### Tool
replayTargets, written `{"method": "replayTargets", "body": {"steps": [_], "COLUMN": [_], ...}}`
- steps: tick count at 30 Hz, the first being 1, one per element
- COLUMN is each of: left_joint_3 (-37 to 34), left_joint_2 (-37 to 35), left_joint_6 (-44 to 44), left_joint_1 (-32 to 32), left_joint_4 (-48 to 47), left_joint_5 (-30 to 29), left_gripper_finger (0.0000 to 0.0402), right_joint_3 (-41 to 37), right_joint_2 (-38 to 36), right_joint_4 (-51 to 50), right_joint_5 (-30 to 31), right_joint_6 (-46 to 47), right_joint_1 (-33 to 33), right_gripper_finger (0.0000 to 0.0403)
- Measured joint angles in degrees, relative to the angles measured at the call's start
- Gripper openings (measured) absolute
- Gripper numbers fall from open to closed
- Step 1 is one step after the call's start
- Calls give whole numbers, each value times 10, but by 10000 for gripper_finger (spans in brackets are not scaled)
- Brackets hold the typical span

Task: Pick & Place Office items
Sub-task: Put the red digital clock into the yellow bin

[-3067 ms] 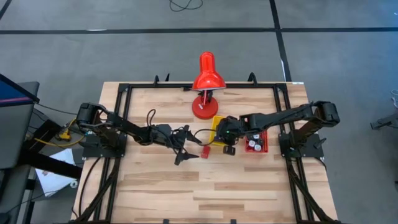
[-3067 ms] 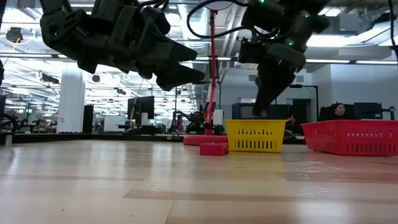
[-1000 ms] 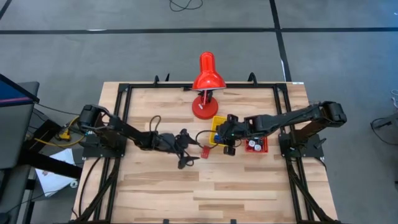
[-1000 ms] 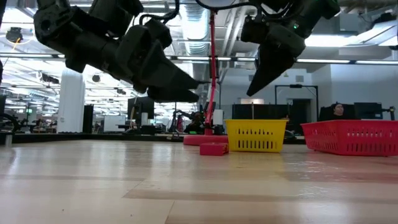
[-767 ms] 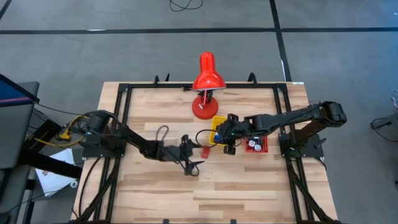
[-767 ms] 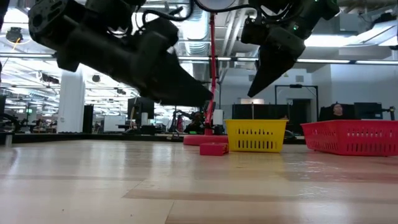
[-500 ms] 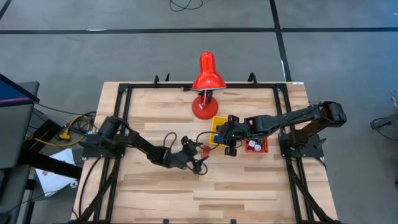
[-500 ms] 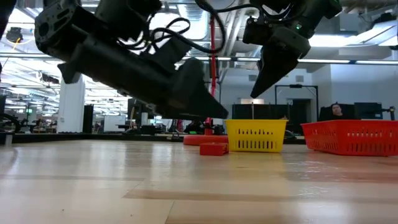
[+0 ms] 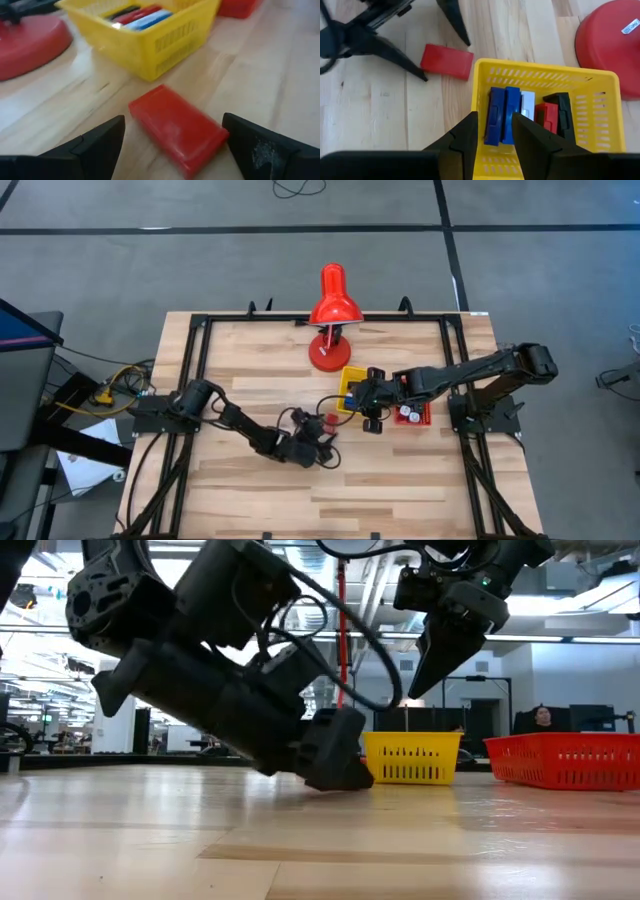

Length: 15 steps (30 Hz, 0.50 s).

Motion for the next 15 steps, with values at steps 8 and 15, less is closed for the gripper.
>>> {"method": "replayTargets", "body": {"steps": [8, 15], "left_joint_3": [3, 2], "left_joint_2": [-4, -4], "left_joint_6": [-76, -75], "left_joint_1": [2, 11], "left_joint_4": [-61, -51], "left_joint_5": [3, 16], "left_gripper_finger": [311, 236], "right_joint_3": [0, 0], "right_joint_2": [0, 0], "right_joint_4": [-1, 0], "right_joint_5": [0, 0], "right_joint_6": [2, 2], "right_joint_1": [0, 0], "right_gripper_finger": [112, 112]}}
